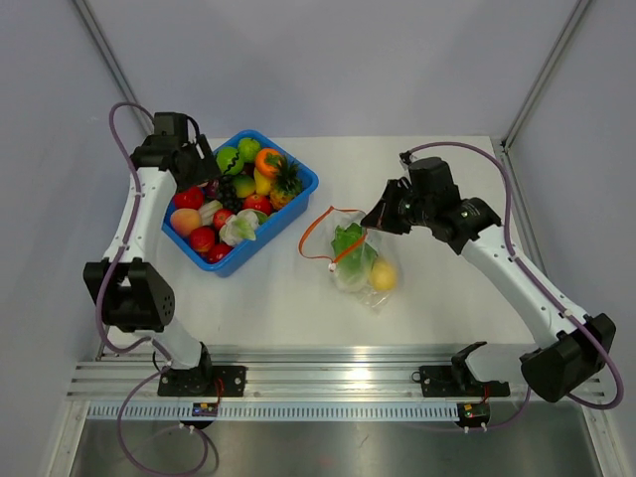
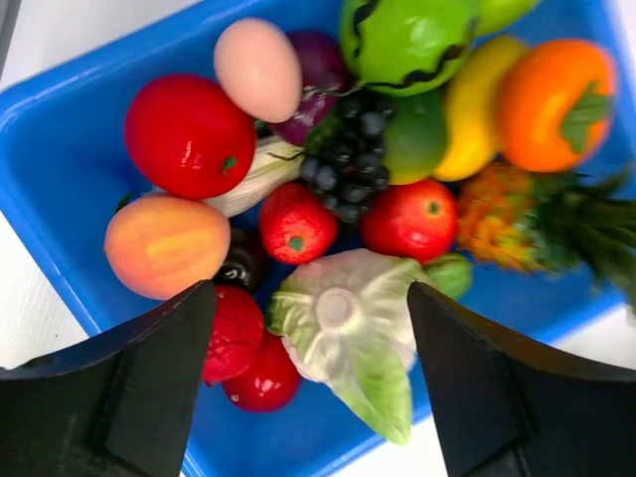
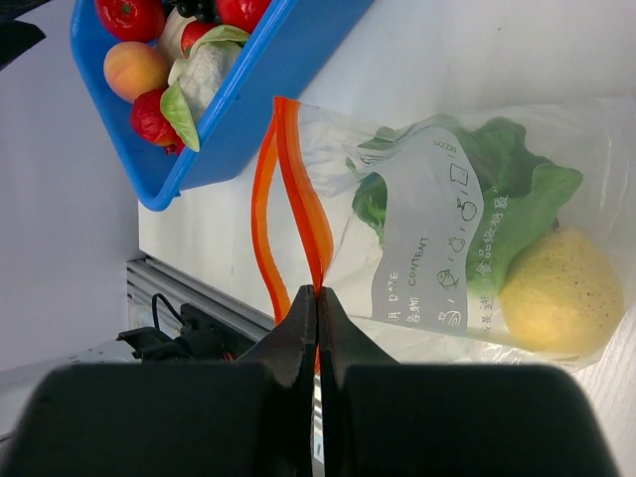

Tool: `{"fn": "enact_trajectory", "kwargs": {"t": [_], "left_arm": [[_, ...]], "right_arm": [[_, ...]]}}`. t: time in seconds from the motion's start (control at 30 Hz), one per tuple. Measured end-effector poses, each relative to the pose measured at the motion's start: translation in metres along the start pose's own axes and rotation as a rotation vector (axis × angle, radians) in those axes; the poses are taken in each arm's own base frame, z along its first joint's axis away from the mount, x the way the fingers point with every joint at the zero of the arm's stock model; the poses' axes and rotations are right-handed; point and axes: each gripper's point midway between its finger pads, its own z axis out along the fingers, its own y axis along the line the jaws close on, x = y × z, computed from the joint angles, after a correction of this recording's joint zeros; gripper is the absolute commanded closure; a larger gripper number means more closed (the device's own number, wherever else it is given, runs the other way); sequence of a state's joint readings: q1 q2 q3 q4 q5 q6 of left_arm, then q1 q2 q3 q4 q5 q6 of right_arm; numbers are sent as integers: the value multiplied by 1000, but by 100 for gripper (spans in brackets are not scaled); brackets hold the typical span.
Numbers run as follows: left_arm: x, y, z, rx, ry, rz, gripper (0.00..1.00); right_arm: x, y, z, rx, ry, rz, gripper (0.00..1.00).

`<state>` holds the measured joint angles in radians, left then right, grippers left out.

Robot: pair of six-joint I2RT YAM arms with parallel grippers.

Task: Place the food in the zip-top bag and seal the zipper
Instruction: Pick up the fake food from the bin.

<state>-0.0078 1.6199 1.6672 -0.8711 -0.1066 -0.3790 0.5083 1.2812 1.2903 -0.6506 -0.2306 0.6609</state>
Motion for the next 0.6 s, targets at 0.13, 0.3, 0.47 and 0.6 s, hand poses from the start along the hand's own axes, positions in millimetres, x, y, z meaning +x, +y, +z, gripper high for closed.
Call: {"fn": "enact_trajectory", "kwargs": {"t": [0.13, 0.3, 0.47, 0.6], "left_arm": [[7, 11, 36, -81, 63, 9, 26], [-9, 15, 63, -146, 53, 38, 29], [-26, 21, 78, -202, 24, 63, 27], [-34, 30, 92, -230, 19, 66, 25]], "right_arm": [[-1, 0, 4, 3, 5, 1, 100], [-1, 0, 8, 2, 17, 3, 100], [0, 1, 14, 1, 35, 6, 100], [-1, 1, 19, 2, 40, 6, 100]]}}
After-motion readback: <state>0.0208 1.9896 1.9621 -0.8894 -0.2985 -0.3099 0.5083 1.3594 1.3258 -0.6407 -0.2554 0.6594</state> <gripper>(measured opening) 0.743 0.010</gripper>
